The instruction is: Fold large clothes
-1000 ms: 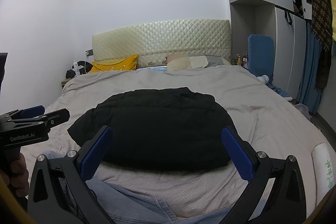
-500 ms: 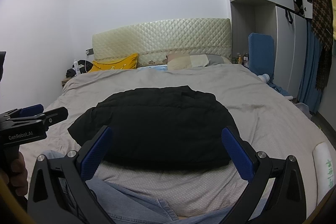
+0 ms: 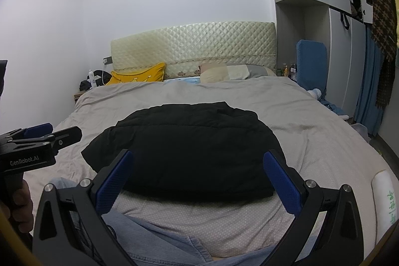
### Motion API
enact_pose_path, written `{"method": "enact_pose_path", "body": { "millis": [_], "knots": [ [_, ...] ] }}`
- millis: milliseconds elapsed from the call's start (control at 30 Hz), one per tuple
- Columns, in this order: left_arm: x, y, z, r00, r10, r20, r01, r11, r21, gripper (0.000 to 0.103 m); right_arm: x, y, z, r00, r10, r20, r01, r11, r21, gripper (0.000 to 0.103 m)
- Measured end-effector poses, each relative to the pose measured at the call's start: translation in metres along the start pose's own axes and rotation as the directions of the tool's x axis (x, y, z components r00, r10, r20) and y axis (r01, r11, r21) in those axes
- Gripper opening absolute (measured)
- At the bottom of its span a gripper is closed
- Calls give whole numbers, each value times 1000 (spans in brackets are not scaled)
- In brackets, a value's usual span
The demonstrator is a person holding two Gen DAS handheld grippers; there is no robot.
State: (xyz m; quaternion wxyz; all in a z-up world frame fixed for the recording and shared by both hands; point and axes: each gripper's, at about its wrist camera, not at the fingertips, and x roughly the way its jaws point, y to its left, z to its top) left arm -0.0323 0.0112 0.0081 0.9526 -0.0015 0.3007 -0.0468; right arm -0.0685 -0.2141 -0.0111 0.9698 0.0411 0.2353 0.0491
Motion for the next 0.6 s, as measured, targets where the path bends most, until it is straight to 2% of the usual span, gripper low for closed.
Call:
{"method": "enact_pose_path", "body": {
  "millis": [600],
  "knots": [
    [-2,-2,-1,1000,-7,0,7,1000,6,97,1,0,0,1000,-5,3,5,1000,7,103]
  ]
}}
